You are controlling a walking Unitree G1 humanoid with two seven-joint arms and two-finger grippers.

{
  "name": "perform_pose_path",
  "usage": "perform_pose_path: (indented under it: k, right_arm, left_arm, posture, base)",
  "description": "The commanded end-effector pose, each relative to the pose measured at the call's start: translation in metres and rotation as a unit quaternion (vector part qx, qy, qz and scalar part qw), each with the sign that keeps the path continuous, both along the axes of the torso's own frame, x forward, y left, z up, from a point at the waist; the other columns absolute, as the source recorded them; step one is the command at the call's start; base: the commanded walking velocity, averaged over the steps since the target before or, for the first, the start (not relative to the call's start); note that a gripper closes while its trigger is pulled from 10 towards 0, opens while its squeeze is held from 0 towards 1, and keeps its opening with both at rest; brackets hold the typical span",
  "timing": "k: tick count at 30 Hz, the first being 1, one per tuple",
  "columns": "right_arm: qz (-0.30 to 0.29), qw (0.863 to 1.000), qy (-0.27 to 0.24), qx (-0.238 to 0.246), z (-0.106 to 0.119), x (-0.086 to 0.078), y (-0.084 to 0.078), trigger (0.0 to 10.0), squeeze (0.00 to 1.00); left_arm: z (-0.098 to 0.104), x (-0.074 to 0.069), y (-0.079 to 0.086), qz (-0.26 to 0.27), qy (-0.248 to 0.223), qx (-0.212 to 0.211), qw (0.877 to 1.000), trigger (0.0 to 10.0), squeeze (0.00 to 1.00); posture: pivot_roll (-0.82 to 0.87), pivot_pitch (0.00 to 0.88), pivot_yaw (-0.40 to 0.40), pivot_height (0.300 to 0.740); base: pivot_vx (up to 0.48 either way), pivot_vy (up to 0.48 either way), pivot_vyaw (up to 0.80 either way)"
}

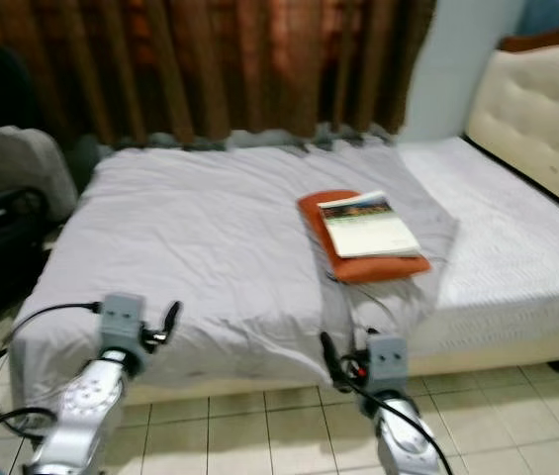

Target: Clean up the room

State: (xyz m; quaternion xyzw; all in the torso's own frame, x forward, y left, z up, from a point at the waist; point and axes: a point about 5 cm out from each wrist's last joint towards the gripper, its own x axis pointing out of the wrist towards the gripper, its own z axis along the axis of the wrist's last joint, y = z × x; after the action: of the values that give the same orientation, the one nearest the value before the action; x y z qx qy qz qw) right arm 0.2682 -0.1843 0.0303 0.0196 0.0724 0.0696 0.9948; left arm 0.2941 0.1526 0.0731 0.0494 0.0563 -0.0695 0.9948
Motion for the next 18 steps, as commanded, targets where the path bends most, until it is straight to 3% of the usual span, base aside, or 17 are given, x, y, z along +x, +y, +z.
perform_pose_path:
  k: [1,5,12,18]
  right_arm:
    - [0.01,1.0,-0.014,0.002,0.006,0.0049,0.0056,10.0,0.0]
    - [0.012,1.0,-0.014,0.003,0.0056,0.0045,0.0057,10.0,0.0]
    - [0.015,1.0,-0.015,0.004,0.006,0.0057,0.0074,10.0,0.0]
    - [0.018,1.0,-0.015,0.006,0.006,0.0061,0.0094,10.0,0.0]
  left_arm:
    - [0.0021,0.0018,0.0109,0.013,-0.002,0.01,1.0,10.0,0.0]
    - [0.0013,0.002,0.0108,0.016,-0.002,0.013,1.0,10.0,0.0]
    - [-0.0002,0.0033,0.0104,0.024,0.002,0.029,0.999,10.0,0.0]
    - [-0.0001,0.005,0.01,0.029,0.004,0.034,0.999,10.0,0.0]
  posture:
    - [0.06,0.0,-0.04,0.74]
    - [0.06,0.0,-0.042,0.74]
    - [0.05,0.0,-0.041,0.74]
    - [0.05,0.0,-0.037,0.74]
  base:
    - [0.319,0.36,0.0]
    - [0.318,0.359,0.0]
    - [0.0,0.0,0.0]
    - [0.3,-0.37,0.0]
